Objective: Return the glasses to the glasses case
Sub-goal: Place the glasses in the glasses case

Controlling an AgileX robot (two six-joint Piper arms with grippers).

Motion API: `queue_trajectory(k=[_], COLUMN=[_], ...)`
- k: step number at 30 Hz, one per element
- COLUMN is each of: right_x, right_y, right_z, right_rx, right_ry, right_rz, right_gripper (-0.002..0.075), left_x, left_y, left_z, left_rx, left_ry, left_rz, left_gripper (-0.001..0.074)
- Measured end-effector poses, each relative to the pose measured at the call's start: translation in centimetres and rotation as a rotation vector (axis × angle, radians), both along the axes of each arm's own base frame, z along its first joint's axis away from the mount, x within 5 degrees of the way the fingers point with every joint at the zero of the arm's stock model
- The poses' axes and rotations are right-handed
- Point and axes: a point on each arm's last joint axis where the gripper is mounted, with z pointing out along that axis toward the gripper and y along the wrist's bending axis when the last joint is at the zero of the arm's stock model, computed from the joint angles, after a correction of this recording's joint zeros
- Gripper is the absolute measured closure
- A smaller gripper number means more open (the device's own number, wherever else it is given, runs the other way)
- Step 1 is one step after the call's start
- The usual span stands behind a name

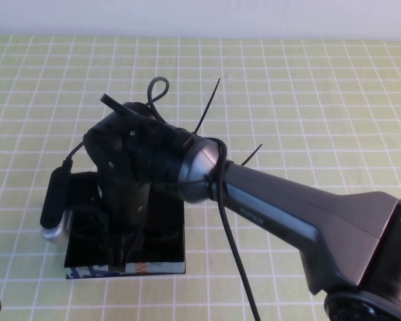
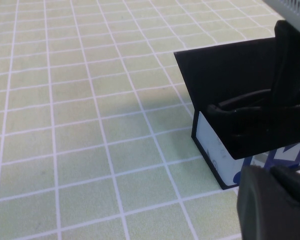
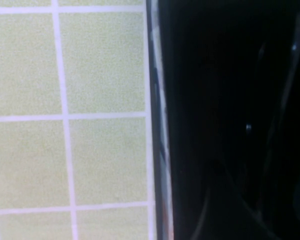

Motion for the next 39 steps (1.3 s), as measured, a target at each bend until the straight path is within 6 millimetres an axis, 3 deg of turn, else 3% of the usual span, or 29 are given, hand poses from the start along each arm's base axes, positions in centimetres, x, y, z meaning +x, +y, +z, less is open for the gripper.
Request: queue_trajectory(k=[8, 11, 22, 39], right_x=[0.0, 0.0, -0.2, -1.4], right_y=[0.0, 0.0, 0.1, -0.5], right_z=[0.0, 0.0, 0.3, 4.0], right_rx=[0.0, -0.001, 0.027, 0.129], right_ry=[0.0, -0.002, 0.029, 0.082], right_rz=[0.0, 0.0, -0.007, -0.095], right_gripper=[0.0676, 0.0718, 0.0723, 0.0724], left_x=[0.0, 0.0, 0.0, 0.0], left_y=[0.0, 0.0, 0.0, 0.0], left_z=[0.0, 0.0, 0.0, 0.0], left_rx=[0.0, 0.0, 0.0, 0.0], left_ry=[0.0, 0.0, 0.0, 0.0], left_rz=[0.0, 0.0, 0.0, 0.0], left_gripper=[0.0738, 0.0738, 0.0738, 0.0738])
